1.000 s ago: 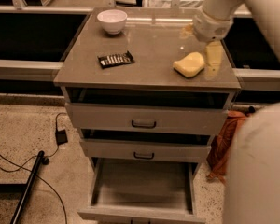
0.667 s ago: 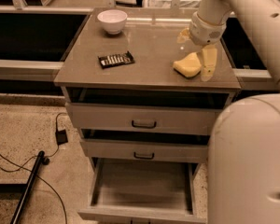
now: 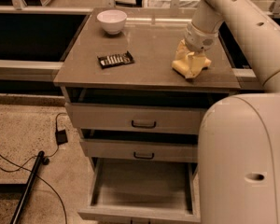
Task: Place sponge into bottom drawer
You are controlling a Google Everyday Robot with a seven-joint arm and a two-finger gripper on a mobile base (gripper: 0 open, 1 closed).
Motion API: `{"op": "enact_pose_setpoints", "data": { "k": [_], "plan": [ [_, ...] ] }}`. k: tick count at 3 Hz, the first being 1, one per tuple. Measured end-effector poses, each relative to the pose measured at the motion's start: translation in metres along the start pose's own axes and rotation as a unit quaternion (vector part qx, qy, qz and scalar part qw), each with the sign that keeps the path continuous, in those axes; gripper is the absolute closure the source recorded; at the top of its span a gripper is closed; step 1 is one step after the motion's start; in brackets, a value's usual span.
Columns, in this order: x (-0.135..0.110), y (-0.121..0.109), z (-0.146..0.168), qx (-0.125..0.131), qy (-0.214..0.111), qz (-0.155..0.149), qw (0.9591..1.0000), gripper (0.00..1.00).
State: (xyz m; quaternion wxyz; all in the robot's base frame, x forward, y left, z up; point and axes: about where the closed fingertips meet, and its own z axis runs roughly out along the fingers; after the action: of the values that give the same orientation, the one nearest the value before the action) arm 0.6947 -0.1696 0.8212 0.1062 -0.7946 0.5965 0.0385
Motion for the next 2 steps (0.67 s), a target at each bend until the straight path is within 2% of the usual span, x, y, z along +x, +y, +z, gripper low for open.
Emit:
{"op": "enact_pose_setpoints", "data": {
  "k": [1,2],
  "plan": [
    [-0.023,0.003,-0.008,0.008,-0.030,-0.006,0.9995,0.72],
    [-0.047,0.017,-0.042,0.048,-0.048,0.030,0.9972,0.95]
  ]
}}
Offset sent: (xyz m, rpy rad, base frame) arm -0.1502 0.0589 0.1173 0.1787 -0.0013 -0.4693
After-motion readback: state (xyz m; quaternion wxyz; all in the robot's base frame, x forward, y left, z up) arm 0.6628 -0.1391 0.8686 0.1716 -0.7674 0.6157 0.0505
